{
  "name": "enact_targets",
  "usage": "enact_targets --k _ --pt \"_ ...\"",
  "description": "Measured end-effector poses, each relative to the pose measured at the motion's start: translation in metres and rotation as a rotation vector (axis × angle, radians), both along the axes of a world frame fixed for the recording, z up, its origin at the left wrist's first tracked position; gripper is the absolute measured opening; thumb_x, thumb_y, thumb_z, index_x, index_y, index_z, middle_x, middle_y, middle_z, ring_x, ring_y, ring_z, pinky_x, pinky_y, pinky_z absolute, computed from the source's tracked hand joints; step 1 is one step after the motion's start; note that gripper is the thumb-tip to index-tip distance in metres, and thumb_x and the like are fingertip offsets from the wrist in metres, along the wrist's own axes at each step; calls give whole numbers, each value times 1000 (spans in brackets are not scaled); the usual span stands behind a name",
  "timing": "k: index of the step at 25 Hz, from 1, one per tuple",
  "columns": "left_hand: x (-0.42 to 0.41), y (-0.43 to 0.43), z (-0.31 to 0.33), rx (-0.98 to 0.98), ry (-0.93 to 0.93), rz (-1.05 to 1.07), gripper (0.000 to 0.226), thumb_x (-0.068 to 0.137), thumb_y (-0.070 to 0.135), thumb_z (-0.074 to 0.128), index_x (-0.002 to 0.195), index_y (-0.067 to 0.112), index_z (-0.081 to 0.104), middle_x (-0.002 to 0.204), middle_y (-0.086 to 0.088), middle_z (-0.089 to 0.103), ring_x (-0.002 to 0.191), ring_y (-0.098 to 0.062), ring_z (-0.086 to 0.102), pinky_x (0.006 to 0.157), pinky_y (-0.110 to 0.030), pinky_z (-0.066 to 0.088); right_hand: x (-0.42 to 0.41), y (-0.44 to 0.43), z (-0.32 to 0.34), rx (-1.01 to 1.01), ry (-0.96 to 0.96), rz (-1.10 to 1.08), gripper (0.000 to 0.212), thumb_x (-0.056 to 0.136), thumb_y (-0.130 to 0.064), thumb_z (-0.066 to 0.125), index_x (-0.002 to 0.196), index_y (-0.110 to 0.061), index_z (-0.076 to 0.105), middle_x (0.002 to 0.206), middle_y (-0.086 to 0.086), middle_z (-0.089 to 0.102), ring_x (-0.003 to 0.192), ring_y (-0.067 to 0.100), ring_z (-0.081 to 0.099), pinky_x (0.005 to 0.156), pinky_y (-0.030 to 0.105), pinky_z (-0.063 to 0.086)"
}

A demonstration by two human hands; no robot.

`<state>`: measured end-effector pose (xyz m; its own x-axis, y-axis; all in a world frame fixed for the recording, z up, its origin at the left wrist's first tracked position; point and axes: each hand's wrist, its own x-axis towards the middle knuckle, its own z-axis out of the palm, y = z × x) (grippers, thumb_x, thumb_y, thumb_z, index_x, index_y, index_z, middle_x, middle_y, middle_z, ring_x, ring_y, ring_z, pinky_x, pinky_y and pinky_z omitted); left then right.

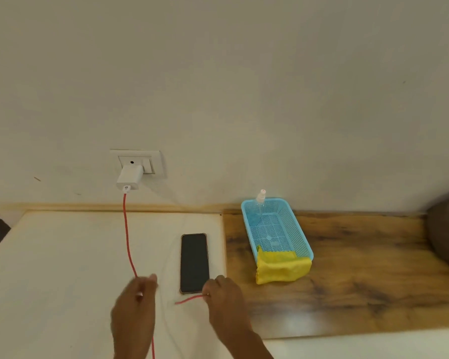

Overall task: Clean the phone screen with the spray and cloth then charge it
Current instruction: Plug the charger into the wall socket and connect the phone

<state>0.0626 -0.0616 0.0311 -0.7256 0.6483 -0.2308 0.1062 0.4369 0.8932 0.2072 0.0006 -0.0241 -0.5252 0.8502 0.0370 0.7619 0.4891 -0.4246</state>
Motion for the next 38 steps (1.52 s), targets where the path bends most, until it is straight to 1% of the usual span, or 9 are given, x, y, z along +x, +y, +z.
enact_targets --k 3,6,12,17,23,27,33,36,38 --pt "34 -4 -10 -292 -487 -143 37 96 28 47 76 6 68 79 -12 64 74 -24 55 70 -33 41 10 -4 27 -195 340 -287 3 90 -22 58 88 -25 57 85 -12 55 79 5 53 67 6 40" --pt "48 9 -8 -148 -687 -70 17 94 22 52 89 8 59 95 -9 60 93 -31 55 84 -43 46 13 -23 41 -545 513 -273 13 86 -22 65 78 -30 57 81 -11 63 76 6 59 66 7 47" --pt "47 16 -22 -102 -129 -208 26 94 17 50 73 17 65 61 0 65 61 -18 62 64 -28 52 4 -8 48 -820 615 -512 28 90 -40 55 109 -20 52 111 1 60 99 18 63 84 31 57" --pt "44 25 -49 -273 250 -587 24 95 22 47 113 13 61 99 -6 71 79 -13 62 86 -19 47 -17 13 33 -744 669 -548 15 90 -31 59 80 -21 63 89 5 70 82 16 67 70 18 56" --pt "12 30 -54 -308 -172 -640 12 87 8 59 87 20 62 57 0 60 48 -9 55 55 -19 50 -18 52 29 -783 1141 -852 9 86 -12 66 77 -12 67 77 8 68 68 15 63 57 20 55" --pt "-65 6 -46 -337 260 -524 20 78 17 68 76 36 63 50 11 61 53 -8 59 55 -23 45 18 86 39 -631 1487 -1045 13 87 -3 62 75 -6 64 80 12 65 72 18 63 53 18 58" --pt "-179 -12 -53 -201 979 -301 7 81 6 63 82 9 69 57 -7 59 51 -34 57 53 -48 49 19 74 16 -695 1400 -1076 11 86 -3 63 75 -7 65 76 11 65 66 16 63 52 17 57" --pt "-161 -26 -78 -24 1198 -492 44 96 33 28 80 15 65 50 -9 62 39 -28 59 38 -39 46 11 60 1 -742 1247 -1028 13 85 -4 64 72 -4 66 71 13 64 63 17 60 51 16 56" --pt "-133 -35 -94 21 1192 -629 33 97 41 25 81 23 47 52 -1 61 35 -12 57 29 -30 42 9 52 -7 -697 1115 -986 13 84 -5 65 71 -4 66 70 16 63 64 18 59 51 16 55"
